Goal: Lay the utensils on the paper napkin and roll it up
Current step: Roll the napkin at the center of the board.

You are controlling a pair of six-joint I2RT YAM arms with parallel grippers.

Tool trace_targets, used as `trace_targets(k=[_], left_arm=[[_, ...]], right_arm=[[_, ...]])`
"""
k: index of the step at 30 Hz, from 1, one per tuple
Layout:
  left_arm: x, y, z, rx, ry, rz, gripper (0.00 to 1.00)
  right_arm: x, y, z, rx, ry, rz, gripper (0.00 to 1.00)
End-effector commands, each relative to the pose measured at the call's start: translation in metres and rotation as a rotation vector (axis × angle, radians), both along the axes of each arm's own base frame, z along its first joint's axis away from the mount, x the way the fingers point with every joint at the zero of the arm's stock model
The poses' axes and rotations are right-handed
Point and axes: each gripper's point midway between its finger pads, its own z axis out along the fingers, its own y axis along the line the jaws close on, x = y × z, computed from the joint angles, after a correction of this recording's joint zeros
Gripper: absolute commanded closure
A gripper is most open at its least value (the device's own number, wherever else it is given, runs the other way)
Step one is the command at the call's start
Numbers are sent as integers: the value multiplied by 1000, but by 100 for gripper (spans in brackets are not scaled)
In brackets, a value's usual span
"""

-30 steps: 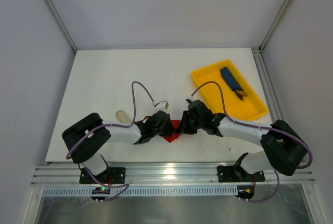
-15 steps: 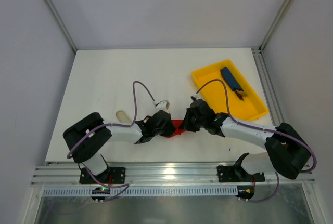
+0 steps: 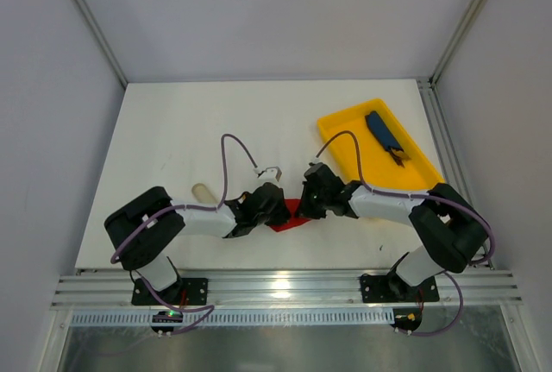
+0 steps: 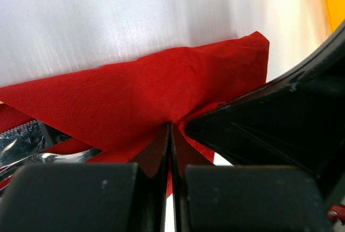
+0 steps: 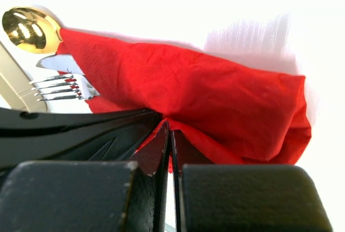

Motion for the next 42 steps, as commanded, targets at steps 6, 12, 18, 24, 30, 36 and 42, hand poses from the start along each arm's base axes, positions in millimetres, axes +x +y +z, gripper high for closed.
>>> trace_targets(k=[6,12,18,24,30,36,42], left_arm=[[-10,19,-16,120,29,-25,100],[-5,20,-6,125,-2,-18,100],[6,25,16,167,-65,-6,100],[11,32,20,207,-63,2,100],[11,39,14,226,-47,8,100],[11,44,7,244,-36,17,100],[9,44,3,243,-20,12,100]], right_arm=[[16,3,-2,-38,-23,-11,96],[13,0,-8,-63,0,-9,96],[12,-3,-6,-66,2,-18,96],[11,-4,-7,-72,7,-18,96],[11,-3,-5,-66,6,-18,96],[9,-1,-3,-52,10,-9,96],[13,4,17,-10,-33,3,96]])
